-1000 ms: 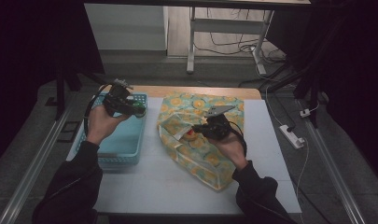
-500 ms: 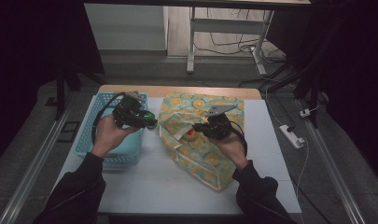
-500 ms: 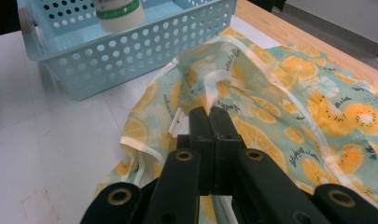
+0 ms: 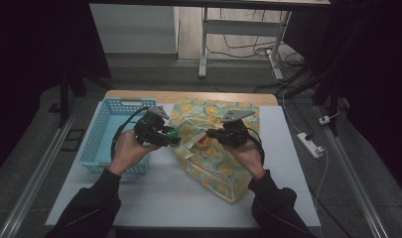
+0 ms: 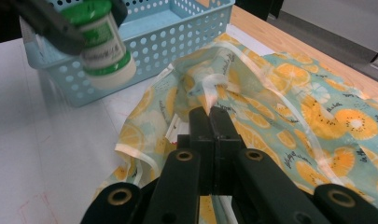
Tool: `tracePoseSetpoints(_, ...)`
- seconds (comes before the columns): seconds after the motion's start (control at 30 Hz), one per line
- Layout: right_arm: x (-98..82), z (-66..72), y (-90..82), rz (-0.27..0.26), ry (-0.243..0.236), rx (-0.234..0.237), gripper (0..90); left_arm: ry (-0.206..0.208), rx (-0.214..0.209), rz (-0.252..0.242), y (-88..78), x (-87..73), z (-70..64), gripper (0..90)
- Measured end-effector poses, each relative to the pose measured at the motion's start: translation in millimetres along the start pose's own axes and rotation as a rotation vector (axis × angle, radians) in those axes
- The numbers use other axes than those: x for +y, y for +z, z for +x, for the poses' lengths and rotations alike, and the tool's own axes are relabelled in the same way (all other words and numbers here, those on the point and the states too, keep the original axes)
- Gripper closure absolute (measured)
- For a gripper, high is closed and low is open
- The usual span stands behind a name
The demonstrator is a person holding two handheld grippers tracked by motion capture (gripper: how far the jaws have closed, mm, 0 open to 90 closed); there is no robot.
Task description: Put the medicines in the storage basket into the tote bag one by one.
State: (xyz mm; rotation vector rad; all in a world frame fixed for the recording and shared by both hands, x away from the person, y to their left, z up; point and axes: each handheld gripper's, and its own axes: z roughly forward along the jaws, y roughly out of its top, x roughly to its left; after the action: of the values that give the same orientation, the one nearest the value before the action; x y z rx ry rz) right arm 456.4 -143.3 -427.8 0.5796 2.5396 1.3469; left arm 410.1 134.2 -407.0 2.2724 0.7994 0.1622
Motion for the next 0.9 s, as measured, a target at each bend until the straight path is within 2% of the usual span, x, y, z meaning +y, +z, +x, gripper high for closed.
tracePoseSetpoints(0.3,1.8,-1.4,-4.9,-0.022,0.001,-0.009,90.0,0.029,-0.030,0.005,20.5,8.5,-8.0,51.8)
tracePoseSetpoints(0.6,3.6,-2.1,-9.5,-0.038,0.003,-0.015,90.0,0.048,-0.044,0.013,49.0,20.6,-14.8,51.8)
tracePoseSetpoints(0.67,3.7,-2.2,-10.0,-0.038,0.004,-0.014,90.0,0.058,-0.038,0.023,55.3,22.5,-14.2,51.8)
tracePoseSetpoints(0.9,3.9,-2.4,-10.4,-0.042,0.003,-0.020,90.0,0.039,-0.032,0.021,76.3,27.8,-7.2,51.8)
